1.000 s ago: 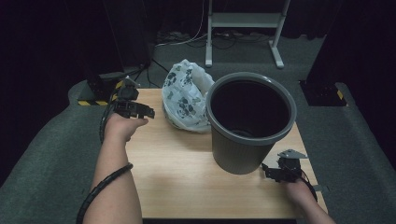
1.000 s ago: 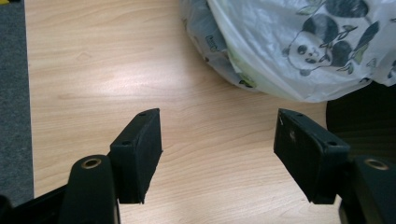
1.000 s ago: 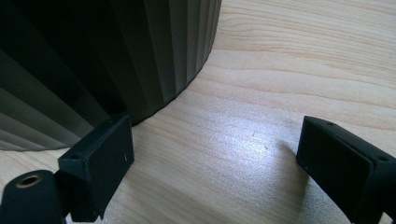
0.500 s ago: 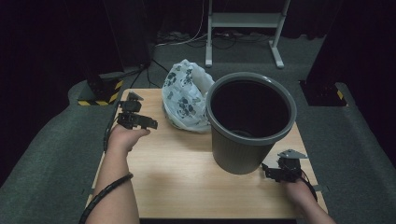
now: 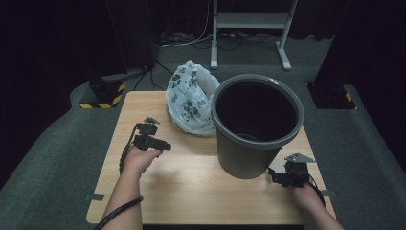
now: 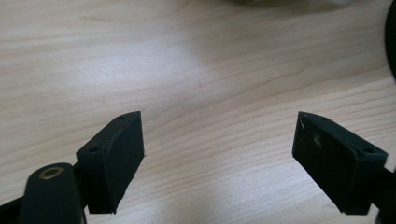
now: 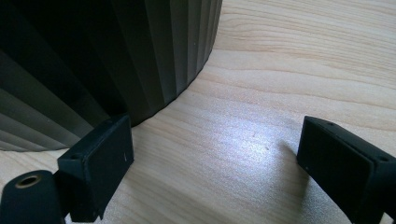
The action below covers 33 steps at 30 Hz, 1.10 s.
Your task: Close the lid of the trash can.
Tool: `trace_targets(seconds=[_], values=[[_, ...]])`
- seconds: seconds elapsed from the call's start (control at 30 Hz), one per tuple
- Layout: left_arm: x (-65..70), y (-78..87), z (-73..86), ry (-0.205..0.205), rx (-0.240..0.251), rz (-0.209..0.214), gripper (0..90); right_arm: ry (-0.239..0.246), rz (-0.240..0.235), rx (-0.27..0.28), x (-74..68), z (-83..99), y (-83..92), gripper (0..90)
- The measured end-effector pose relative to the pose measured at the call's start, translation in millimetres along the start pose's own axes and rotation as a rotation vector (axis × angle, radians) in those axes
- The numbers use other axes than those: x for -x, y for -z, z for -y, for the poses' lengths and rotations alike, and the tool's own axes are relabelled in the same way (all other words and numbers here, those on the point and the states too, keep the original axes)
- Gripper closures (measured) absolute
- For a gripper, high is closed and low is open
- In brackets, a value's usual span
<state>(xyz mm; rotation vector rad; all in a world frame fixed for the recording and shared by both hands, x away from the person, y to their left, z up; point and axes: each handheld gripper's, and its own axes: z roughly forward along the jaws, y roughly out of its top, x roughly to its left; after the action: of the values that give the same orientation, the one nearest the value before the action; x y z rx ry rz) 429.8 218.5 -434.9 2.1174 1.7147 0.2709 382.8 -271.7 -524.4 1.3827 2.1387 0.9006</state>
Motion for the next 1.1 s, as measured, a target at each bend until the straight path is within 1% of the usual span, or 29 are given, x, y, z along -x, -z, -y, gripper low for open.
trace_targets(seconds=[0.1, 0.17, 0.2, 0.23, 0.3, 0.4, 0.43, 0.47, 0.5, 0.57, 0.6, 0.63, 0.67, 0.7, 0.77, 0.8, 0.87, 0.9, 1.03, 1.1], values=[[7.2, -16.6, 18.6, -0.014, 0.015, 0.001, 15.9, -0.004, 0.000, -0.001, -0.3, 0.0, 0.0, 10.5], [12.9, -26.9, 30.3, -0.033, 0.026, -0.022, 14.9, -0.004, 0.000, -0.001, -0.3, 0.0, 0.0, 10.5], [16.0, -32.6, 37.4, -0.050, 0.031, -0.036, 14.6, 0.000, 0.000, 0.000, 0.0, 0.0, 0.0, 10.5], [17.7, -35.6, 41.3, -0.059, 0.036, -0.047, 14.4, 0.000, 0.000, 0.000, 0.0, 0.0, 0.0, 10.5], [22.7, -43.1, 50.2, -0.076, 0.045, -0.046, 14.3, 0.001, 0.000, 0.000, 0.0, 0.0, 0.0, 10.5], [29.7, -51.1, 59.8, -0.101, 0.064, -0.071, 14.0, 0.000, 0.000, 0.000, 0.0, 0.0, 0.0, 10.5], [31.6, -52.3, 62.1, -0.095, 0.075, -0.065, 12.6, 0.000, 0.000, 0.000, 0.0, 0.0, 0.0, 10.5], [34.4, -52.8, 63.8, -0.093, 0.086, -0.069, 10.7, 0.000, 0.000, 0.000, -0.1, 0.0, 0.0, 10.5], [37.8, -53.4, 65.3, -0.103, 0.095, -0.077, 9.4, 0.001, 0.000, 0.000, 0.1, 0.0, 0.0, 10.5], [43.7, -56.3, 67.6, -0.138, 0.103, -0.083, 1.9, 0.001, 0.000, 0.000, 0.1, 0.0, 0.0, 10.5], [44.7, -57.2, 69.8, -0.133, 0.115, -0.058, 0.1, 0.000, 0.000, 0.000, -0.1, 0.0, 0.0, 10.5], [45.0, -58.3, 71.7, -0.116, 0.126, -0.040, 0.0, -0.004, 0.000, -0.001, -0.4, 0.0, 0.1, 10.6], [45.7, -59.4, 75.2, -0.122, 0.164, -0.037, 0.0, -0.003, 0.001, 0.000, -0.4, 0.1, 0.1, 10.6], [45.7, -60.1, 77.9, -0.141, 0.192, -0.028, 0.0, -0.003, 0.000, -0.001, -0.5, 0.1, 0.1, 10.6], [44.3, -62.4, 81.2, -0.175, 0.237, 0.001, 0.0, -0.004, 0.000, -0.001, -0.5, 0.1, 0.1, 10.6], [43.7, -63.3, 81.8, -0.184, 0.251, 0.005, 0.0, -0.004, 0.000, 0.000, -0.4, 0.1, 0.1, 10.7], [43.1, -66.9, 82.7, -0.188, 0.299, 0.015, 0.0, -0.004, -0.001, 0.000, -0.5, 0.2, 0.2, 10.8], [42.8, -68.3, 81.8, -0.192, 0.311, 0.019, 0.0, -0.004, -0.001, 0.000, -0.6, 0.3, 0.2, 10.8], [43.1, -70.0, 79.4, -0.198, 0.314, 0.029, 0.0, -0.006, 0.003, 0.001, -1.1, 0.6, 0.5, 10.8], [42.3, -70.0, 78.5, -0.213, 0.309, 0.033, 0.0, -0.011, 0.006, 0.000, -1.7, 0.9, 0.9, 10.8]])
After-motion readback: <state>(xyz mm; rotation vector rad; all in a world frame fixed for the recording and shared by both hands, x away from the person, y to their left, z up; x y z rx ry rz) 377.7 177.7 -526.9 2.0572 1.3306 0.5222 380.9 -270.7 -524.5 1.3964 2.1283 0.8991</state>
